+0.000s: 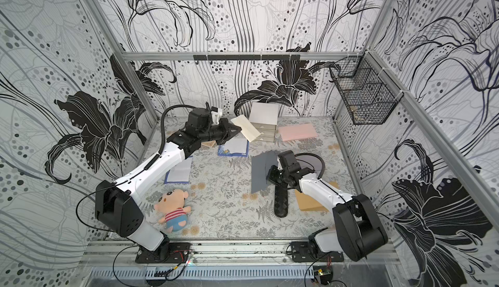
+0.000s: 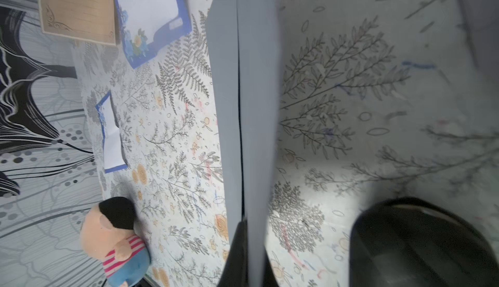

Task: Take the letter paper out of the envelope
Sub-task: Take out the letter paper from the envelope, then place the envelope at the center of the board.

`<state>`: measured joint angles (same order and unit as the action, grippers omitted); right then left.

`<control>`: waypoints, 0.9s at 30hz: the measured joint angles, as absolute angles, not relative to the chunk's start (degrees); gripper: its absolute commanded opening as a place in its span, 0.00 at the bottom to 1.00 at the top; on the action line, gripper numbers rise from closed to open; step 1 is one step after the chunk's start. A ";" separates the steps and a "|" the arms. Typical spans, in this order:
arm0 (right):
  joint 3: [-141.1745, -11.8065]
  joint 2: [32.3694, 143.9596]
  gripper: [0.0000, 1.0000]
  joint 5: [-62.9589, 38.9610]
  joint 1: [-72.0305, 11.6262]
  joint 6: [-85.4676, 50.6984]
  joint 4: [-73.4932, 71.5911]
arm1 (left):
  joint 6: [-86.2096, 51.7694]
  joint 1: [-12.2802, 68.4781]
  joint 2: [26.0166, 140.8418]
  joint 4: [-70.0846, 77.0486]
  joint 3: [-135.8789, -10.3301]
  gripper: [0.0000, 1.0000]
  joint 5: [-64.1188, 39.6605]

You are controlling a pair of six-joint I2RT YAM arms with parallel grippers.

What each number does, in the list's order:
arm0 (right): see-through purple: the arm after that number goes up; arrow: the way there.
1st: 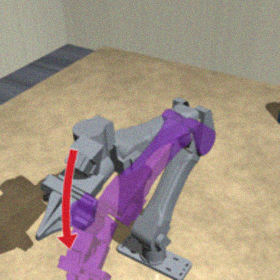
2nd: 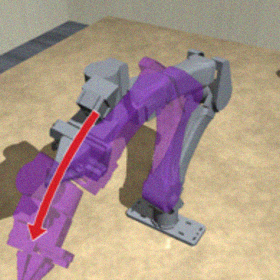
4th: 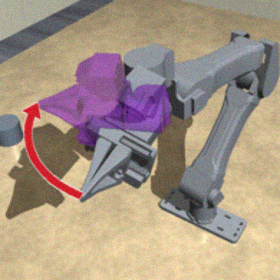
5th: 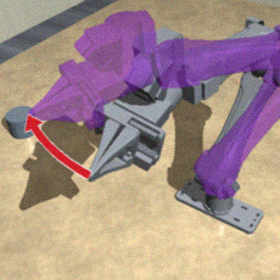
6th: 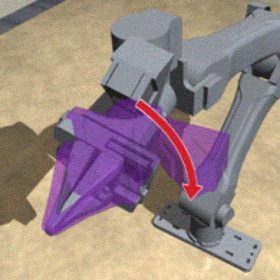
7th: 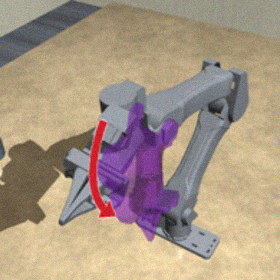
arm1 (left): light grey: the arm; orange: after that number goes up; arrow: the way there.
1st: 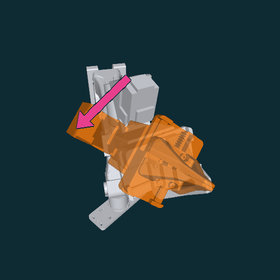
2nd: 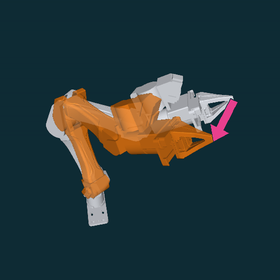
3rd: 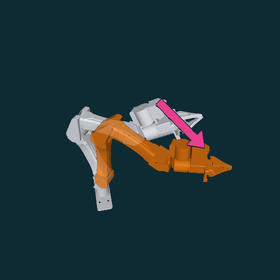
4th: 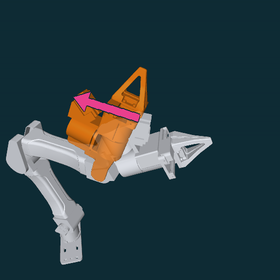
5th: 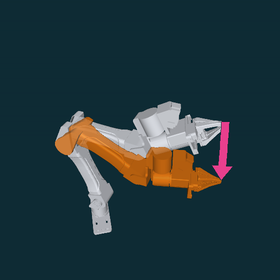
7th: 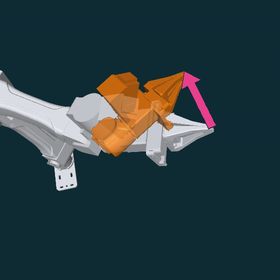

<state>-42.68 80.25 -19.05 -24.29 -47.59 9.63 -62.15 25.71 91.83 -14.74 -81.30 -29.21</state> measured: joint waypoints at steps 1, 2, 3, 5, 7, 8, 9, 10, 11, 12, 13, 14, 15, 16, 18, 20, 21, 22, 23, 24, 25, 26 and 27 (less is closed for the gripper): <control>-42.78 81.43 0.00 -19.77 -23.99 -47.86 8.88 | -62.13 25.71 91.64 -14.68 -80.03 0.00 -29.23; -42.89 82.56 0.00 -20.34 -23.64 -48.23 8.45 | -62.11 25.71 91.50 -14.66 -79.18 0.00 -29.23; -43.03 83.81 0.00 -20.78 -23.33 -48.58 8.27 | -62.02 25.71 91.31 -14.66 -78.28 0.00 -29.21; -43.29 85.58 0.05 -21.30 -22.85 -48.90 8.47 | -61.76 25.71 90.87 -14.66 -77.25 0.00 -29.17; -43.86 86.74 0.13 -21.61 -22.72 -49.54 9.06 | -61.34 25.71 90.21 -14.68 -76.82 0.00 -29.06; -44.23 87.02 0.16 -21.74 -22.72 -49.93 9.37 | -61.21 25.71 89.95 -14.66 -76.79 0.00 -29.02; -44.66 87.22 0.19 -21.74 -22.74 -50.06 9.72 | -61.08 25.71 89.56 -14.59 -76.79 0.00 -29.02; -45.06 87.29 0.22 -21.67 -22.74 -50.22 10.13 | -60.97 25.71 89.23 -14.57 -76.79 0.00 -28.99; -45.45 87.31 0.24 -21.58 -22.74 -50.28 10.66 | -60.86 25.71 88.90 -14.52 -76.79 0.00 -28.97; -45.95 87.33 0.27 -21.32 -22.74 -50.13 11.46 | -60.82 25.71 88.62 -14.50 -76.79 0.00 -28.97; -46.54 87.33 0.30 -20.99 -22.74 -49.95 12.49 | -60.71 25.71 88.40 -14.50 -76.79 0.00 -28.95; -46.96 87.35 0.33 -20.62 -22.74 -49.98 13.23 | -60.62 25.71 88.31 -14.48 -76.79 0.00 -28.93; -47.48 87.35 0.35 -20.05 -22.74 -49.84 14.24 | -60.51 25.71 88.29 -14.48 -76.79 0.00 -28.82; -47.92 87.35 0.37 -19.59 -22.74 -49.71 15.11 | -60.42 25.71 88.29 -14.48 -76.79 0.00 -28.80; -48.86 87.31 0.40 -18.11 -22.74 -49.17 17.34 | -60.10 25.71 88.29 -14.55 -76.62 0.00 -28.71; -49.71 87.13 0.41 -16.49 -22.74 -48.58 19.77 | -59.81 25.71 88.29 -14.55 -76.62 0.00 -28.58; -50.17 86.89 0.41 -15.49 -22.74 -48.36 21.12 | -59.66 25.71 88.29 -14.55 -76.62 0.00 -28.56; -50.59 86.52 0.41 -14.61 -22.74 -48.12 22.33 | -59.55 25.71 88.29 -14.55 -76.62 0.00 -28.56; -51.09 86.00 0.41 -13.58 -22.74 -47.86 23.57 | -59.42 25.71 88.29 -14.55 -76.62 0.00 -28.53; -51.70 85.41 0.41 -12.67 -22.74 -47.40 24.71 | -59.29 25.71 88.31 -14.57 -76.62 0.00 -28.56; -52.38 84.90 0.40 -11.84 -22.74 -47.07 25.74 | -59.13 25.71 88.31 -14.59 -76.62 0.00 -28.56; -53.21 84.25 0.40 -10.96 -22.74 -46.78 26.63 | -58.96 25.71 88.33 -14.68 -76.62 0.00 -28.56; -54.11 83.53 0.40 -10.09 -22.74 -46.37 27.35 | -58.67 25.71 88.33 -14.79 -76.62 0.00 -28.56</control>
